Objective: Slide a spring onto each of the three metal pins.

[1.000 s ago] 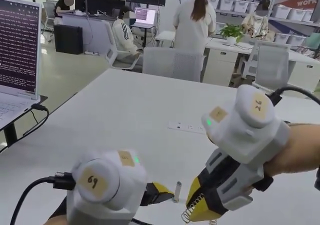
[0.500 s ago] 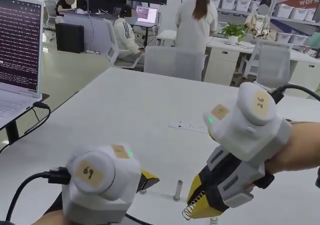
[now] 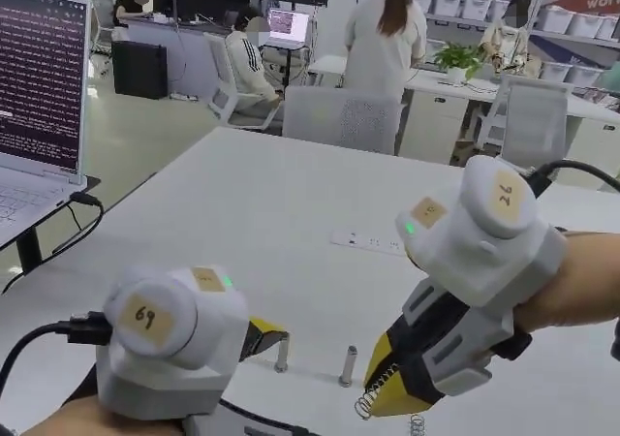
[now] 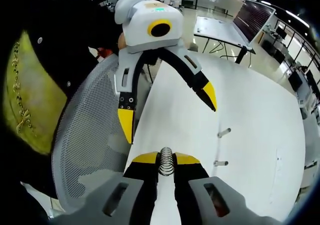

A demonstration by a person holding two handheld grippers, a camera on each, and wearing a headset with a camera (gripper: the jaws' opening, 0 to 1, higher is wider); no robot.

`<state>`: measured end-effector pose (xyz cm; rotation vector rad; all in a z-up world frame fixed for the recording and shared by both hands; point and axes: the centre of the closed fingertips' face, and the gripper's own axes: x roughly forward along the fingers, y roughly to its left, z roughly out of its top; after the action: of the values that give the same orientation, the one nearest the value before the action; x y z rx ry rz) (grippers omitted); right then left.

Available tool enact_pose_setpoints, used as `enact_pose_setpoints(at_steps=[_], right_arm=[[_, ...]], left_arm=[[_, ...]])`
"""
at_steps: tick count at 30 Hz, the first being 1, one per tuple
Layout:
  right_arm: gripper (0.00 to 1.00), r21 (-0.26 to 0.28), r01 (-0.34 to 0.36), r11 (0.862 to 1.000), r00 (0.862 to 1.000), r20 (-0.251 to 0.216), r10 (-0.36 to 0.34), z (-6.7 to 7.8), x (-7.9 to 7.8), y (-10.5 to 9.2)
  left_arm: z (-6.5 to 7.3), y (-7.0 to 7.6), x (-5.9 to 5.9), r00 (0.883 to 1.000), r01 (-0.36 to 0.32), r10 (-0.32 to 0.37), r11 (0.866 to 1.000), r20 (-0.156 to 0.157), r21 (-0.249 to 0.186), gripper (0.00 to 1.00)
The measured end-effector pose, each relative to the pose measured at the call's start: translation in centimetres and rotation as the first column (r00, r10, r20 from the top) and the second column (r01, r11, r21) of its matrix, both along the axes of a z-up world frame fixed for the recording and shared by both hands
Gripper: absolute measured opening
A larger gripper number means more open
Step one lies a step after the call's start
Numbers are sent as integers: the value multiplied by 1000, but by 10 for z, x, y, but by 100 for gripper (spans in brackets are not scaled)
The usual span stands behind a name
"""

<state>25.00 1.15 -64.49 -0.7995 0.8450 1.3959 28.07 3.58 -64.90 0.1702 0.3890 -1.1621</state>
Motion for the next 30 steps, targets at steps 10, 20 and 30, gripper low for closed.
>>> enact_pose_setpoints(at_steps=[10, 20, 30], right_arm=[[8, -13, -1, 1000, 1000, 2, 1, -2, 5, 2], [8, -35, -6, 999, 1000, 11, 7, 2, 15, 0], [8, -102, -16, 995, 999, 38, 20, 3, 35, -8]], left_arm=[[0, 27, 11, 998, -55, 55, 998, 18, -8, 83], [-1, 42, 15, 996, -82, 82, 997, 35, -2, 82], [-5, 50, 16, 994, -96, 96, 995, 42, 6, 80]])
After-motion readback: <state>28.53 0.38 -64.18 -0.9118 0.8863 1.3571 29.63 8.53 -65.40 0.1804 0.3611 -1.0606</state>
